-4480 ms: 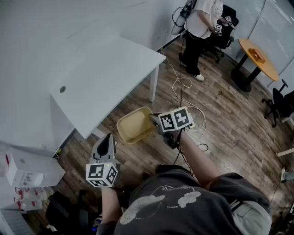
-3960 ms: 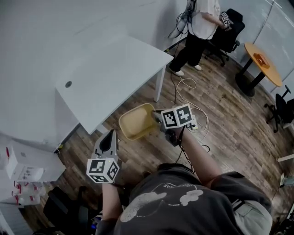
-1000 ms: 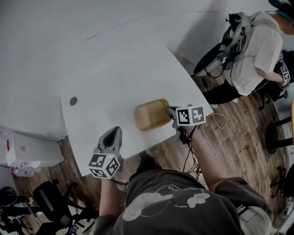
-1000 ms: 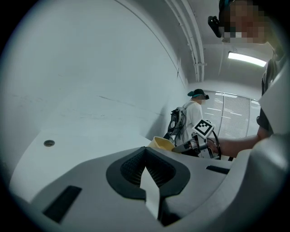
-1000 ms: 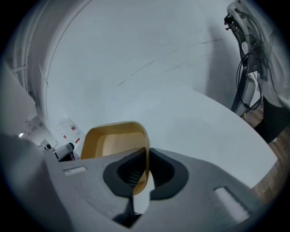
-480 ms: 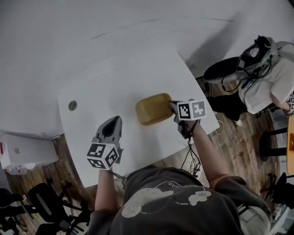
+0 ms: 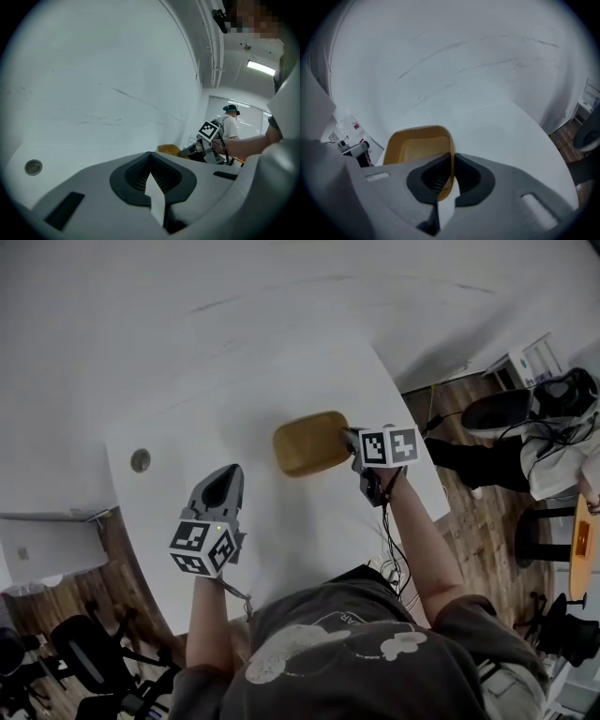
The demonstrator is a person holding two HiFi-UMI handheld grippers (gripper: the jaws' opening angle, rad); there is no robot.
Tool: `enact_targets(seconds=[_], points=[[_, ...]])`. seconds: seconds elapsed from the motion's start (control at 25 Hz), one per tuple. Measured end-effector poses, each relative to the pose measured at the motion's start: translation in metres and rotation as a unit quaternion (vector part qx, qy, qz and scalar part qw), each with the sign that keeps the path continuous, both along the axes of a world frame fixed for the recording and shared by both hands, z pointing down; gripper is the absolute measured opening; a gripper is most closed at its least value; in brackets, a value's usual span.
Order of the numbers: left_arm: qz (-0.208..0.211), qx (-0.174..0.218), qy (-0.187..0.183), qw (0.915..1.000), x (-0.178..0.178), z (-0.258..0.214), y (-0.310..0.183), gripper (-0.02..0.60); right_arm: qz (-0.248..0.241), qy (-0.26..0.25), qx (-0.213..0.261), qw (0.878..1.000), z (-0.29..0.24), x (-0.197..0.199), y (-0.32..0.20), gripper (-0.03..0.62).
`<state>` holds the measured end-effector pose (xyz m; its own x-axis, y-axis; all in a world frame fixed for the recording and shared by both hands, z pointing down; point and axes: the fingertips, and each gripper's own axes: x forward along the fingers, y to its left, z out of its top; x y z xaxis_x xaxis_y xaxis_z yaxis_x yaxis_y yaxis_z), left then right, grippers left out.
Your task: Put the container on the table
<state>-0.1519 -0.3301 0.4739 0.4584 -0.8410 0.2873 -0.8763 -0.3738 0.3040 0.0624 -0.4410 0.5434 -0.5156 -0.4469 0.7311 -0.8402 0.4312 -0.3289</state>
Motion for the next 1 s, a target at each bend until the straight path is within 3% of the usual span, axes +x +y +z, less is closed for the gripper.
enact_targets(seconds=[1.0], points=[[-0.061,-0.052,-0.015,0.9967,0.009,0.052,-0.092,-0.003,-0.044,-0.010,-0.051,0.998,0.063,-0.035,-0.123,0.011]])
